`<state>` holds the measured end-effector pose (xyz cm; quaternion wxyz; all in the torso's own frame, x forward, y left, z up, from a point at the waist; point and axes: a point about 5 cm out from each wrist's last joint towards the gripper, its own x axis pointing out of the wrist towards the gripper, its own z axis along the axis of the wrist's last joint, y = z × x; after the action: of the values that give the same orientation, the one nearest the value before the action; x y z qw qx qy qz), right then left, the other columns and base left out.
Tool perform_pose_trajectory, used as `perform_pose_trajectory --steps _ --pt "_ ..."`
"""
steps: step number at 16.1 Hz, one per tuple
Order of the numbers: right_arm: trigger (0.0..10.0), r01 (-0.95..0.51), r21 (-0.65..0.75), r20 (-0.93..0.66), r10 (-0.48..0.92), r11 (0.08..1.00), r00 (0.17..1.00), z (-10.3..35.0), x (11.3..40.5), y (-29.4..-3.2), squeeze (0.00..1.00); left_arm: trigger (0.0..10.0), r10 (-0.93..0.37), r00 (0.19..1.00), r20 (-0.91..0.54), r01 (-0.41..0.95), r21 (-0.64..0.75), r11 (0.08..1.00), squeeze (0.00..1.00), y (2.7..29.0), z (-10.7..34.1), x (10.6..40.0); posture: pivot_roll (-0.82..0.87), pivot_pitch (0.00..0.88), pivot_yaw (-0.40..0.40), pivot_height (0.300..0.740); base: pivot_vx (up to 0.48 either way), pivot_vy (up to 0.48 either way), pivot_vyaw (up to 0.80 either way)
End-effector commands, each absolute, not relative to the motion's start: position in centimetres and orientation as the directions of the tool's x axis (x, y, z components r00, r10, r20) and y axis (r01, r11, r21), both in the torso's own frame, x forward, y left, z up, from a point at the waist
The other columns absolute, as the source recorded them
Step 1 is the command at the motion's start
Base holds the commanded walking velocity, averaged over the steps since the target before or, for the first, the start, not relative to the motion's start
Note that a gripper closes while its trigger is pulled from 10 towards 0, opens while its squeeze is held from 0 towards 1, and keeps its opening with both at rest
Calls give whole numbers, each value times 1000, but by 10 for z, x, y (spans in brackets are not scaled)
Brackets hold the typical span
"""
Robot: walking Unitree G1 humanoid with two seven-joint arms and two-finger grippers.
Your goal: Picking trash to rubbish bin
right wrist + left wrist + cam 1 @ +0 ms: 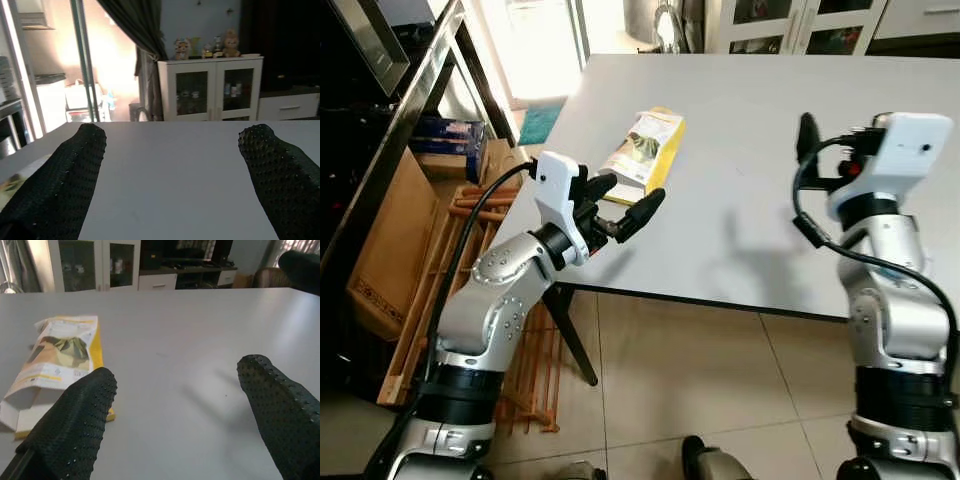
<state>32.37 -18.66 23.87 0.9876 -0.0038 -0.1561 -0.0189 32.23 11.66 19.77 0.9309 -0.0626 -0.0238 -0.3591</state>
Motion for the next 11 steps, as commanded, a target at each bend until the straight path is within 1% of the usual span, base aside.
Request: perform_pose_trajectory --steps 1,5,10,11 --pt "10000 25 -4 319 -22 1000 947 243 320 -178 1000 10000 -650 753 101 657 -79 750 0 119 200 324 -15 77 81 740 412 0 0" --pt "10000 15 15 333 -19 1000 943 248 322 -169 961 10000 -656 748 106 664 -77 744 0 117 200 325 -21 80 83 740 465 0 0" --pt "10000 5 27 335 -14 1000 942 251 323 -163 953 10000 -660 745 100 666 -67 743 0 116 199 326 -21 83 86 740 473 0 0" --pt "10000 3 27 335 -12 1000 942 251 323 -162 949 10000 -658 747 95 664 -64 745 0 116 199 326 -19 85 83 740 262 0 0"
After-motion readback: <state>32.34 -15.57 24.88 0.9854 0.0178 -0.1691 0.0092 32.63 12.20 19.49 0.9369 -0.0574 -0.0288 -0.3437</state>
